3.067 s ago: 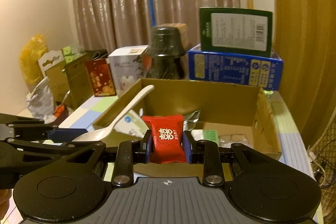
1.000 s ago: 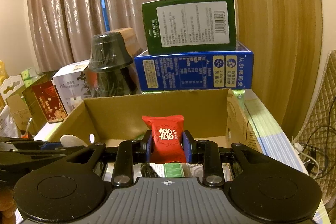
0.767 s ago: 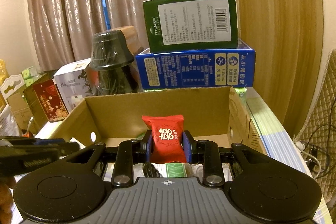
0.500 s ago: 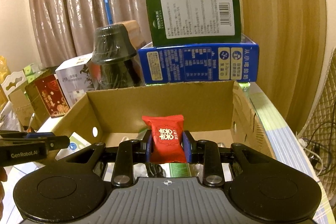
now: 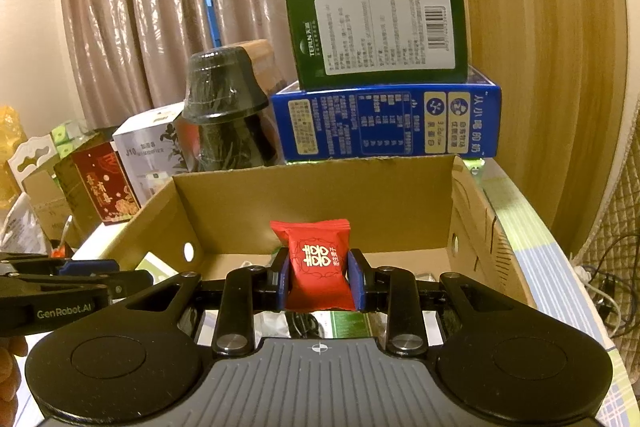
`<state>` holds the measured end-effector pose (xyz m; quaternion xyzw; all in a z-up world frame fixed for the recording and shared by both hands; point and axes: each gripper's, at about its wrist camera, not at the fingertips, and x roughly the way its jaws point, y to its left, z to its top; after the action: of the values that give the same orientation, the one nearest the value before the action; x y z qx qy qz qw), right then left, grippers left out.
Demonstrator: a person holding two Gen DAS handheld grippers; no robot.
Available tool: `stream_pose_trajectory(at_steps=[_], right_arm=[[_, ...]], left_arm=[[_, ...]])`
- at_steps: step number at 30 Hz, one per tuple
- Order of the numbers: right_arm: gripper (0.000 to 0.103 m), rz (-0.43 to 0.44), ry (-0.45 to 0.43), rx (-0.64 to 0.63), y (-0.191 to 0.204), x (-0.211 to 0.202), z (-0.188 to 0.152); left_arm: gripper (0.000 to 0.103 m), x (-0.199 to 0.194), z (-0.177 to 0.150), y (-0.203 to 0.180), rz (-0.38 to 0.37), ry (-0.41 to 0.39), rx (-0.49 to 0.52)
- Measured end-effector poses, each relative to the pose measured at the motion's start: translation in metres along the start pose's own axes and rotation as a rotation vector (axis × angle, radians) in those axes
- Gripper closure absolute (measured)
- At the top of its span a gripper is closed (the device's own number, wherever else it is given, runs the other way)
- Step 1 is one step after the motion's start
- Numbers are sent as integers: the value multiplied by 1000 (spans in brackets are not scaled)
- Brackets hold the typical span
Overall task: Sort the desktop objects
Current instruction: 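Open both tools to drop the spoon and candy into the box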
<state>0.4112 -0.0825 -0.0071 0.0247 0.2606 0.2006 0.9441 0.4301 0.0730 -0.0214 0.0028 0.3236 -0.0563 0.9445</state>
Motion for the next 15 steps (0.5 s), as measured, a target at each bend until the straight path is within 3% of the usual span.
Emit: stream_pose_trajectory(at_steps=[5, 8, 11, 15], right_arm=[[74, 6, 7, -26, 1, 3, -2], [23, -21, -21, -13, -1, 2, -6], [23, -19, -33, 57, -13, -1, -1], [23, -47, -72, 94, -23, -9, 4]], left_arm=[[63, 1, -2, 1, 3, 3, 0], [51, 1, -2, 1, 5, 5, 1], [38, 0, -2, 1, 15, -1, 3], [34, -1, -2, 1, 16, -5, 6]])
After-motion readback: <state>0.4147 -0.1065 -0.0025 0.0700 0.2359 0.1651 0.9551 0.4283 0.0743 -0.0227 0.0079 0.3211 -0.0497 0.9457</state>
